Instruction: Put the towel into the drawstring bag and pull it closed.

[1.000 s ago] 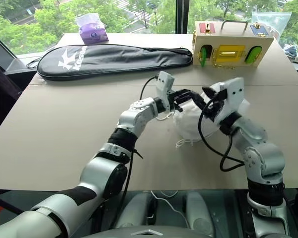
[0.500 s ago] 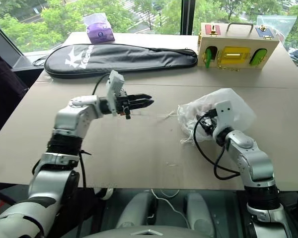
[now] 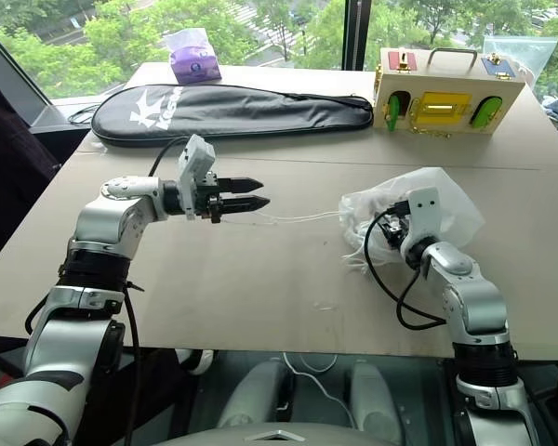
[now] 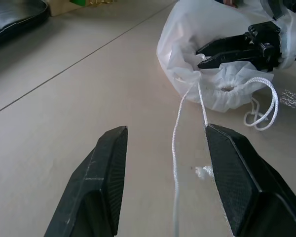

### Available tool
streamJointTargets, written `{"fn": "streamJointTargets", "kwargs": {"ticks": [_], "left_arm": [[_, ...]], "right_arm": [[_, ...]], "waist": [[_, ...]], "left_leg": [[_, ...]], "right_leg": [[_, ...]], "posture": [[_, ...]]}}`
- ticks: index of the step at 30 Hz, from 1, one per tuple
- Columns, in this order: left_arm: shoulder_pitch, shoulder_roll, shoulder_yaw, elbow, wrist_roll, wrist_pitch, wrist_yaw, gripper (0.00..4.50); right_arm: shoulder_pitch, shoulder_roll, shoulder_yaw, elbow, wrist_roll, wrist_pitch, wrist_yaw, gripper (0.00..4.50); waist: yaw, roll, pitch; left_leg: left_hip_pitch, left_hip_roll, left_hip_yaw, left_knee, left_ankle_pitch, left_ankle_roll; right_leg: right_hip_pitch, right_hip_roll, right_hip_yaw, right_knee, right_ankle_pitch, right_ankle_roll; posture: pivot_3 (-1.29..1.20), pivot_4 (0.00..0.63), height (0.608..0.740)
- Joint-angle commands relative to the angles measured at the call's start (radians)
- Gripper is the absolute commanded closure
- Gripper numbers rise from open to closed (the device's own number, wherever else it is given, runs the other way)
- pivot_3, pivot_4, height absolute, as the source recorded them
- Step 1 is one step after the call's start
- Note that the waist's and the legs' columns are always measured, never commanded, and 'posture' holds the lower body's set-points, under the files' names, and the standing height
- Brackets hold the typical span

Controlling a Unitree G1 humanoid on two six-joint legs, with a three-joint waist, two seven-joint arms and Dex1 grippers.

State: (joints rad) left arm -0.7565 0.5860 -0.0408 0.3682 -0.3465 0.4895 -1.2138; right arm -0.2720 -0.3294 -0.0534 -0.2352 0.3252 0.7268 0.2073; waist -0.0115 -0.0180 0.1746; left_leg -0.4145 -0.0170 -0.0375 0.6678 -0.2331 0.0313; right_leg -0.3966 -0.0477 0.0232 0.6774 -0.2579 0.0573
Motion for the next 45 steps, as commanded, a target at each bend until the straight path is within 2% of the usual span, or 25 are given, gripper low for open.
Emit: {"fn": "streamJointTargets", "kwargs": {"ticks": [1, 8, 18, 30, 32, 33, 37, 45], "left_arm": [[-0.04, 0.006, 0.036, 0.003, -0.032, 0.034, 0.0, 1.43], [-0.052, 0.018, 0.067, 0.04, -0.038, 0.071, 0.028, 1.43], [-0.065, 0.005, 0.129, 0.093, -0.035, 0.079, 0.151, 1.43], [-0.059, 0.043, 0.138, 0.161, -0.02, 0.034, 0.138, 1.43], [-0.059, 0.047, 0.139, 0.167, -0.022, 0.033, 0.125, 2.45], [-0.059, 0.049, 0.14, 0.169, -0.023, 0.033, 0.12, 2.71], [-0.061, 0.057, 0.141, 0.182, -0.023, 0.038, 0.104, 4.48], [-0.067, 0.072, 0.14, 0.204, -0.015, 0.042, 0.09, 4.48]], "right_arm": [[0.006, -0.004, -0.024, 0.022, -0.019, 0.004, -0.01, 2.04], [0.001, -0.005, -0.024, 0.023, -0.02, 0.001, -0.006, 2.04], [0.011, 0.005, -0.019, 0.022, -0.02, -0.004, -0.005, 2.04], [0.013, 0.016, -0.021, 0.021, -0.023, -0.007, -0.009, 2.04], [0.012, 0.016, -0.022, 0.023, -0.023, -0.008, -0.008, 2.04], [0.012, 0.015, -0.022, 0.023, -0.024, -0.008, -0.008, 2.04], [0.01, 0.014, -0.021, 0.025, -0.024, -0.008, -0.005, 2.04], [0.008, 0.019, -0.018, 0.027, -0.024, -0.01, -0.006, 2.04]], "waist": [[0.0, 0.0, 0.0], [-0.002, 0.0, 0.0], [-0.001, 0.0, 0.0], [-0.003, 0.0, 0.0], [-0.003, 0.0, 0.0], [-0.003, 0.0, 0.0], [-0.003, 0.0, 0.0], [-0.004, 0.0, 0.0]], "left_leg": [[0.0, 0.0, 0.0, 0.0, 0.0, 0.0], [0.0, 0.0, 0.0, 0.0, 0.0, 0.0], [0.0, 0.0, 0.0, 0.0, 0.0, 0.0], [0.0, 0.0, 0.0, -0.001, 0.0, 0.0], [0.0, 0.0, 0.0, -0.001, 0.0, 0.0], [0.0, 0.0, 0.0, -0.001, 0.0, 0.0], [0.0, 0.0, 0.0, -0.001, 0.0, 0.0], [0.0, 0.0, 0.0, -0.001, 0.0, 0.0]], "right_leg": [[0.0, 0.0, 0.0, 0.0, 0.0, 0.0], [0.0, 0.0, 0.0, 0.0, 0.0, 0.0], [0.0, 0.0, 0.0, 0.0, 0.0, 0.0], [0.0, 0.0, 0.0, 0.0, 0.0, 0.0], [-0.001, 0.0, 0.0, 0.0, 0.0, 0.0], [-0.001, 0.0, 0.0, 0.0, 0.0, 0.0], [-0.001, 0.0, 0.0, 0.0, 0.0, 0.0], [-0.001, 0.0, 0.0, 0.0, 0.0, 0.0]], "posture": [[0.0, 0.15, 0.74], [0.0, 0.15, 0.74], [0.0, 0.15, 0.74], [0.0, 0.15, 0.74], [0.0, 0.15, 0.74], [0.0, 0.15, 0.74], [0.0, 0.15, 0.74], [0.0, 0.15, 0.74]]}}
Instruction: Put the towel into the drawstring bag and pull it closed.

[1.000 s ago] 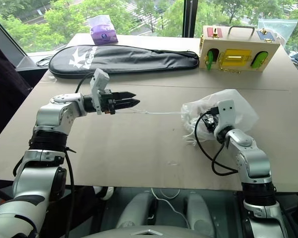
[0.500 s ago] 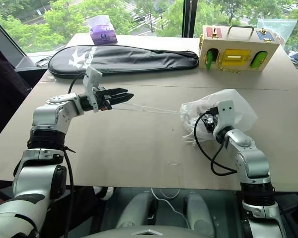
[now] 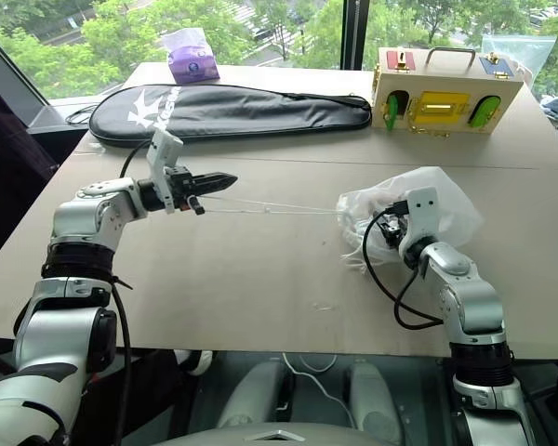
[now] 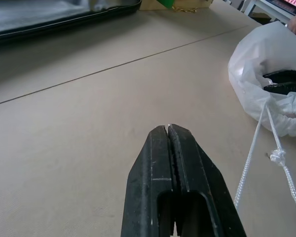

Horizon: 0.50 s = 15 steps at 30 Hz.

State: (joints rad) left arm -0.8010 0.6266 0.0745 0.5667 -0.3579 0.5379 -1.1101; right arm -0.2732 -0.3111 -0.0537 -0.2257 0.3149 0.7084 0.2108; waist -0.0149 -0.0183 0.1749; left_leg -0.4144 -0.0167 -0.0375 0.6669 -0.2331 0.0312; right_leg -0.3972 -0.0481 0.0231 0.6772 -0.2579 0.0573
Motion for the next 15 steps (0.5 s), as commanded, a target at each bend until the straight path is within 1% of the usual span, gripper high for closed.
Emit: {"fn": "streamJointTargets", "kwargs": {"ticks": [1, 14, 15], "left_arm": [[-0.024, 0.034, 0.023, 0.009, -0.002, -0.008, -0.015, 4.48], [-0.045, 0.047, 0.021, 0.069, 0.015, -0.051, -0.034, 4.48], [-0.046, 0.047, 0.021, 0.071, 0.017, -0.054, -0.032, 4.24]], "right_arm": [[0.009, 0.001, -0.018, 0.017, -0.014, 0.008, -0.009, 2.04], [0.009, 0.007, -0.013, 0.027, -0.015, -0.002, -0.008, 2.04], [0.009, 0.008, -0.013, 0.027, -0.015, -0.003, -0.008, 2.04]], "waist": [[0.0, 0.0, 0.0], [-0.001, 0.0, 0.0], [-0.001, 0.0, 0.0]], "left_leg": [[0.0, 0.0, 0.0, 0.0, 0.0, 0.0], [0.0, 0.0, 0.0, 0.0, 0.0, 0.0], [0.0, 0.0, 0.0, 0.0, 0.0, 0.0]], "right_leg": [[0.0, 0.0, 0.0, 0.0, 0.0, 0.0], [0.0, 0.0, 0.0, 0.0, 0.0, 0.0], [0.0, 0.0, 0.0, 0.0, 0.0, 0.0]], "posture": [[0.0, 0.15, 0.74], [0.0, 0.15, 0.74], [0.0, 0.15, 0.74]]}}
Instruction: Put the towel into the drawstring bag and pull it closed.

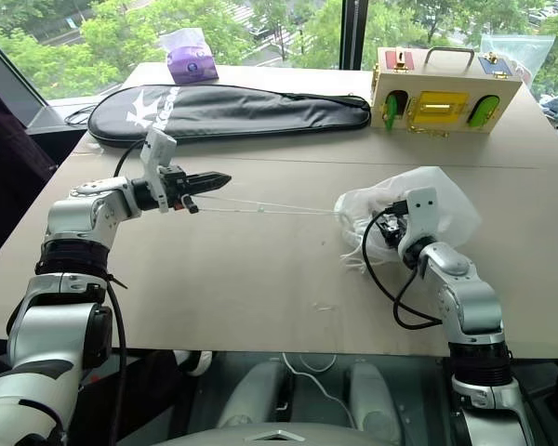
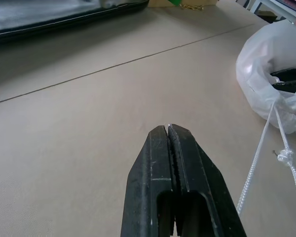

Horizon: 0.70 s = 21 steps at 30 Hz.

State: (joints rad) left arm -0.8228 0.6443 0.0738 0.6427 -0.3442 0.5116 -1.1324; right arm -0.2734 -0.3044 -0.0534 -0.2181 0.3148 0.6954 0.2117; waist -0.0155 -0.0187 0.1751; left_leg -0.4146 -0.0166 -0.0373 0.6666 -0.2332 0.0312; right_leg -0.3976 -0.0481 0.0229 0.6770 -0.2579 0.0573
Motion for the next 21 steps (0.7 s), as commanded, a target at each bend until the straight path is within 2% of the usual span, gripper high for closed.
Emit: {"fn": "streamJointTargets", "kwargs": {"ticks": [1, 4, 11, 12, 13, 15, 16, 21], "left_arm": [[-0.025, 0.028, 0.023, -0.002, 0.004, -0.03, -0.008, 3.96], [-0.033, 0.024, 0.03, 0.006, -0.001, -0.023, -0.003, 2.74], [-0.034, 0.02, 0.035, 0.006, -0.01, -0.012, -0.009, 2.74], [-0.035, 0.021, 0.036, 0.008, -0.011, -0.012, -0.009, 3.21], [-0.038, 0.021, 0.037, 0.011, -0.011, -0.013, -0.008, 3.34], [-0.044, 0.019, 0.042, 0.017, -0.012, -0.01, -0.001, 4.26], [-0.048, 0.017, 0.044, 0.021, -0.013, -0.008, 0.003, 4.44], [-0.052, -0.001, 0.048, 0.019, -0.022, 0.0, 0.02, 4.44]], "right_arm": [[0.009, 0.002, -0.014, 0.021, -0.015, 0.009, -0.009, 2.04], [0.008, 0.005, -0.013, 0.022, -0.016, 0.006, -0.01, 2.04], [0.01, 0.009, -0.016, 0.02, -0.019, 0.004, -0.009, 2.04], [0.011, 0.01, -0.016, 0.019, -0.019, 0.005, -0.009, 2.04], [0.011, 0.01, -0.015, 0.018, -0.019, 0.005, -0.009, 2.04], [0.011, 0.01, -0.014, 0.017, -0.019, 0.005, -0.007, 2.04], [0.011, 0.007, -0.009, 0.017, -0.02, -0.001, 0.001, 2.04], [0.005, -0.013, 0.03, -0.04, 0.015, -0.039, 0.112, 2.04]], "waist": [[0.0, 0.0, 0.0], [0.0, 0.0, 0.0], [0.0, 0.0, 0.0], [0.0, 0.0, 0.0], [0.0, 0.0, 0.0], [0.0, 0.0, 0.0], [0.0, 0.0, 0.0], [-0.001, 0.0, 0.0]], "left_leg": [[0.0, 0.0, 0.0, 0.0, 0.0, 0.0], [0.0, 0.0, 0.0, 0.0, 0.0, 0.0], [0.0, 0.0, 0.0, 0.0, 0.0, 0.0], [0.0, 0.0, 0.0, 0.0, 0.0, 0.0], [0.0, 0.0, 0.0, 0.0, 0.0, 0.0], [0.0, 0.0, 0.0, 0.0, 0.0, 0.0], [0.0, 0.0, 0.0, 0.0, 0.0, 0.0], [0.0, 0.0, 0.0, 0.0, 0.0, 0.0]], "right_leg": [[0.0, 0.0, 0.0, 0.0, 0.0, 0.0], [0.0, 0.0, 0.0, 0.0, 0.0, 0.0], [0.0, 0.0, 0.0, 0.0, 0.0, 0.0], [0.0, 0.0, 0.0, 0.0, 0.0, 0.0], [0.0, 0.0, 0.0, 0.0, 0.0, 0.0], [0.0, 0.0, 0.0, 0.0, 0.0, 0.0], [0.0, 0.0, 0.0, 0.0, 0.0, 0.0], [0.0, 0.0, 0.0, 0.0, 0.0, 0.0]], "posture": [[0.0, 0.15, 0.74], [0.0, 0.15, 0.74], [0.0, 0.15, 0.74], [0.0, 0.15, 0.74], [0.0, 0.15, 0.74], [0.0, 0.15, 0.74], [0.0, 0.15, 0.74], [0.0, 0.15, 0.74]]}}
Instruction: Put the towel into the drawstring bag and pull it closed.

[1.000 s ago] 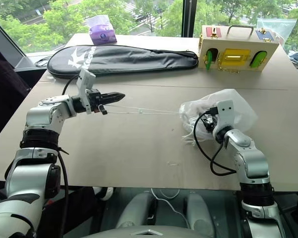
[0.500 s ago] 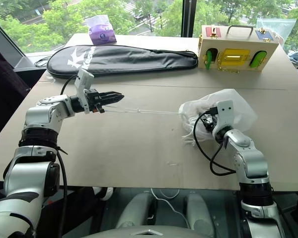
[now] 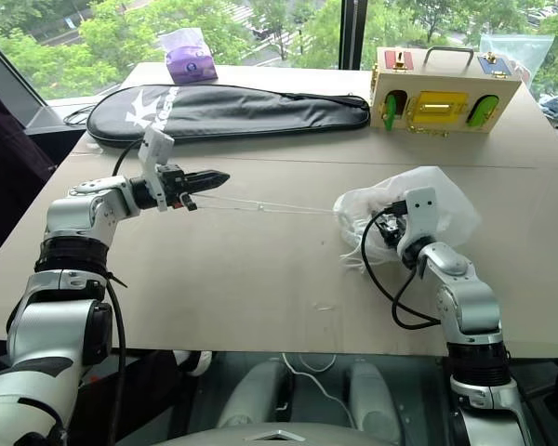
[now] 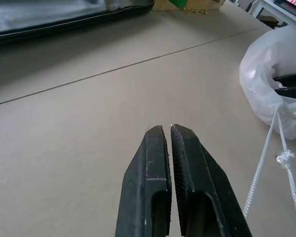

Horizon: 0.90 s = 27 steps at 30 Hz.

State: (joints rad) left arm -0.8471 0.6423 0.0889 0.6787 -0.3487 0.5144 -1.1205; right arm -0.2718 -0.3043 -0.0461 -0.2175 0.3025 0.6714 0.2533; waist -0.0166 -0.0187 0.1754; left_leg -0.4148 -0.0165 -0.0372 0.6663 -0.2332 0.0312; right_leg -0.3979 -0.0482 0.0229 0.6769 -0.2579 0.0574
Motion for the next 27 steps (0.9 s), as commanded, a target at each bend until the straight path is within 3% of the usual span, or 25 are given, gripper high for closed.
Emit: {"fn": "streamJointTargets", "kwargs": {"ticks": [1, 7, 9, 12, 13, 19, 27], "left_arm": [[-0.026, -0.004, 0.032, -0.02, -0.018, -0.003, 0.011, 4.44], [-0.023, -0.036, 0.037, -0.051, -0.03, 0.011, 0.025, 4.44], [-0.029, -0.052, 0.043, -0.07, -0.04, 0.023, 0.032, 4.5], [-0.039, -0.065, 0.044, -0.096, -0.047, 0.037, 0.039, 4.5], [-0.041, -0.067, 0.046, -0.101, -0.049, 0.039, 0.041, 4.5], [-0.084, -0.092, 0.069, -0.141, -0.094, 0.097, 0.067, 4.5], [-0.096, -0.137, 0.08, -0.199, -0.132, 0.149, 0.116, 4.5]], "right_arm": [[0.0, -0.018, 0.031, -0.057, 0.04, -0.023, 0.101, 2.04], [-0.096, -0.014, 0.039, -0.157, 0.143, -0.021, 0.217, 2.04], [-0.162, -0.021, 0.073, -0.184, 0.179, 0.01, 0.268, 1.52], [-0.248, 0.005, 0.122, -0.166, 0.173, 0.016, 0.275, 0.21], [-0.263, 0.012, 0.13, -0.156, 0.171, 0.018, 0.273, 0.1], [-0.34, 0.17, 0.299, 0.058, 0.082, -0.038, 0.255, 0.1], [-0.419, 0.396, 0.357, 0.322, -0.009, -0.213, 0.236, 0.1]], "waist": [[-0.001, 0.0, 0.0], [-0.003, 0.0, 0.002], [-0.003, 0.0, 0.002], [-0.001, 0.0, 0.002], [-0.001, 0.0, 0.002], [-0.001, 0.0, 0.002], [-0.011, 0.0, 0.002]], "left_leg": [[0.0, 0.0, 0.0, 0.0, 0.0, 0.0], [-0.002, 0.0, 0.001, -0.003, 0.0, 0.0], [-0.002, 0.0, 0.002, -0.003, 0.0, 0.0], [-0.003, 0.0, 0.001, -0.003, 0.0, 0.0], [-0.003, 0.0, 0.001, -0.004, 0.0, 0.0], [-0.004, 0.0, 0.003, -0.007, 0.0, -0.001], [-0.009, -0.001, 0.003, -0.008, 0.003, -0.005]], "right_leg": [[0.0, 0.0, 0.0, 0.0, 0.0, 0.0], [-0.004, 0.0, 0.001, 0.001, 0.0, 0.0], [-0.005, 0.0, 0.002, 0.0, 0.0, 0.0], [-0.005, 0.0, 0.001, 0.0, 0.0, 0.0], [-0.006, 0.0, 0.001, 0.0, 0.0, 0.0], [-0.008, -0.001, 0.002, 0.0, 0.0, 0.0], [-0.015, -0.001, 0.003, 0.001, 0.0, 0.0]], "posture": [[0.0, 0.15, 0.74], [0.0, 0.15, 0.74], [0.0, 0.15, 0.74], [0.0, 0.15, 0.74], [0.0, 0.15, 0.74], [0.0, 0.15, 0.74], [0.0, 0.15, 0.74]]}}
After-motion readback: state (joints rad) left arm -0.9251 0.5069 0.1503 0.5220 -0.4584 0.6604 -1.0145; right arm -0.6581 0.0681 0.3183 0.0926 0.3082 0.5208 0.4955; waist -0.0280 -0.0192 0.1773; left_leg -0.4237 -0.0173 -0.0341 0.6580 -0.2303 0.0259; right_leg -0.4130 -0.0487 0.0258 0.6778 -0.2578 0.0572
